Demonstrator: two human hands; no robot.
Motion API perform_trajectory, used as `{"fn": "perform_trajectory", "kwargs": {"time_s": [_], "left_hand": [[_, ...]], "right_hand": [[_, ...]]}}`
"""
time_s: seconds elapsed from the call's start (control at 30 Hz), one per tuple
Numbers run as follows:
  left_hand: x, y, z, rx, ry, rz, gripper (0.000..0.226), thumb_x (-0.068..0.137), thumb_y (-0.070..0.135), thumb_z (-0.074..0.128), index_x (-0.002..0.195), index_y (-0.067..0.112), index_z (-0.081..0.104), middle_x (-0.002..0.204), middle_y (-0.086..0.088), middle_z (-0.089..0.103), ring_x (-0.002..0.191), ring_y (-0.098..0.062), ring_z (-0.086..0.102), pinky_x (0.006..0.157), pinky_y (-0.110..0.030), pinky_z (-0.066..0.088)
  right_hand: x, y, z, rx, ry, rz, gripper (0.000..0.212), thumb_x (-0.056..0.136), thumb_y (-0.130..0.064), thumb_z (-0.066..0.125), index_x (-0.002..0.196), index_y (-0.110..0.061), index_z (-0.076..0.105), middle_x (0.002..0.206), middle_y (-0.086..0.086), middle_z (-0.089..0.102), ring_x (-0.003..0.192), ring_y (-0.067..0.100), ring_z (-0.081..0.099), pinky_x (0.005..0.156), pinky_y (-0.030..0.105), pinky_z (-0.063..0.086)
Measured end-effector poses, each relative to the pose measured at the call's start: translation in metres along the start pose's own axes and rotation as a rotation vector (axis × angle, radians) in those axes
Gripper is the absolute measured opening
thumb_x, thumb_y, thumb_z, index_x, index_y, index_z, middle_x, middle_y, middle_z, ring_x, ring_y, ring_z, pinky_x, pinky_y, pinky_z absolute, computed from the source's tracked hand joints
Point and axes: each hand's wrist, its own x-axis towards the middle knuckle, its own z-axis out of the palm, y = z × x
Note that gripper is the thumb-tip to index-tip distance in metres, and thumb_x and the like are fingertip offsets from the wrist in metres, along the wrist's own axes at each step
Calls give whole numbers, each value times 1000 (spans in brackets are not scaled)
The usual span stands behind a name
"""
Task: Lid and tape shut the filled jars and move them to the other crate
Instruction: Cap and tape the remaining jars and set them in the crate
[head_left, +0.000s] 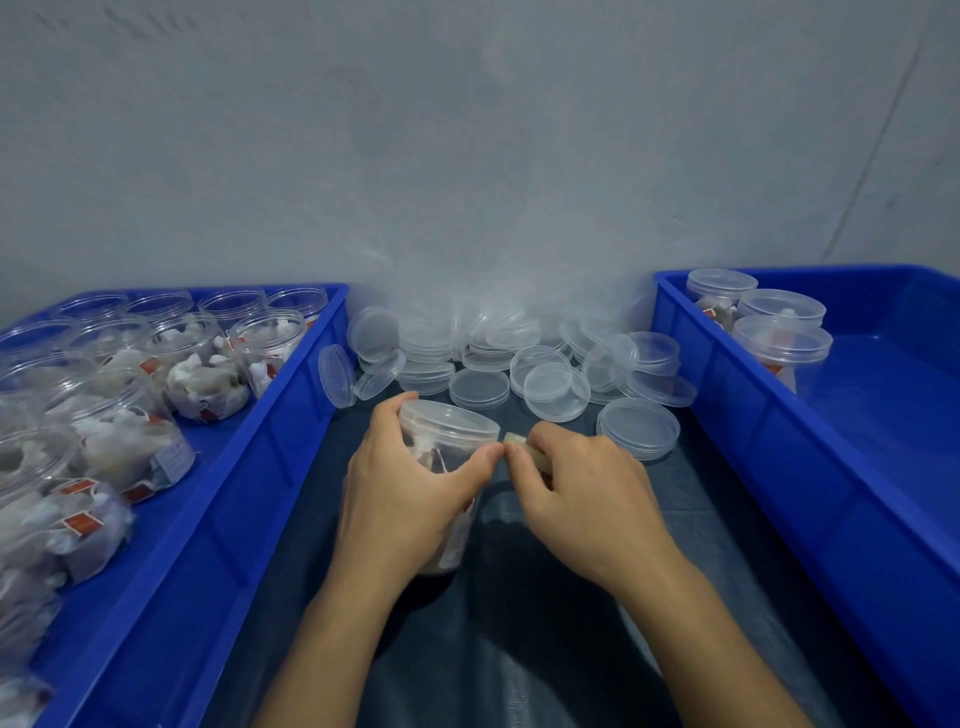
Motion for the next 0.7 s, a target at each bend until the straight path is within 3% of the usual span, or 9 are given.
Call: {"fn": "perform_trajectory", "kwargs": {"time_s": [0.2, 0.37, 0.53, 0.6, 0.7], "left_hand": [[0, -1, 1, -68, -11, -44, 97, 47, 84, 75, 130, 39, 54, 107, 22, 69, 96, 10, 66, 79, -19, 53], [-1, 1, -1, -119, -32, -39, 83, 52, 83, 74, 121, 42, 54, 98, 29, 71, 92, 14, 66, 75, -19, 51], [-3, 4, -5, -164, -57, -11, 79, 58, 81, 70, 123, 40, 53, 106, 41, 65, 96, 13, 67, 75, -15, 50], [-3, 3, -5, -161, -60, -4, 79, 58, 81, 71, 123, 41, 53, 106, 40, 66, 97, 13, 67, 76, -14, 50], [-2, 1, -3, -111, -50, -2, 93, 51, 81, 77, 130, 38, 53, 105, 24, 71, 97, 10, 67, 81, -20, 54]], "right_hand": [[0, -2, -1, 53, 2, 9, 43, 93, -59, 32, 73, -23, 45, 60, -7, 55, 65, 22, 56, 61, 37, 35], [-1, -3, -1, 52, 12, 0, 47, 98, -61, 36, 70, -23, 42, 57, -7, 52, 62, 22, 54, 59, 37, 35], [-2, -4, -1, 60, 10, -5, 48, 99, -59, 39, 68, -23, 37, 55, -6, 46, 60, 23, 51, 59, 38, 34], [-3, -5, -2, 54, 8, -10, 47, 98, -59, 37, 68, -23, 38, 55, -6, 46, 61, 25, 51, 60, 38, 34], [-3, -5, -3, 32, 8, -12, 43, 95, -57, 34, 72, -22, 42, 58, -7, 50, 65, 27, 55, 61, 38, 34]]}}
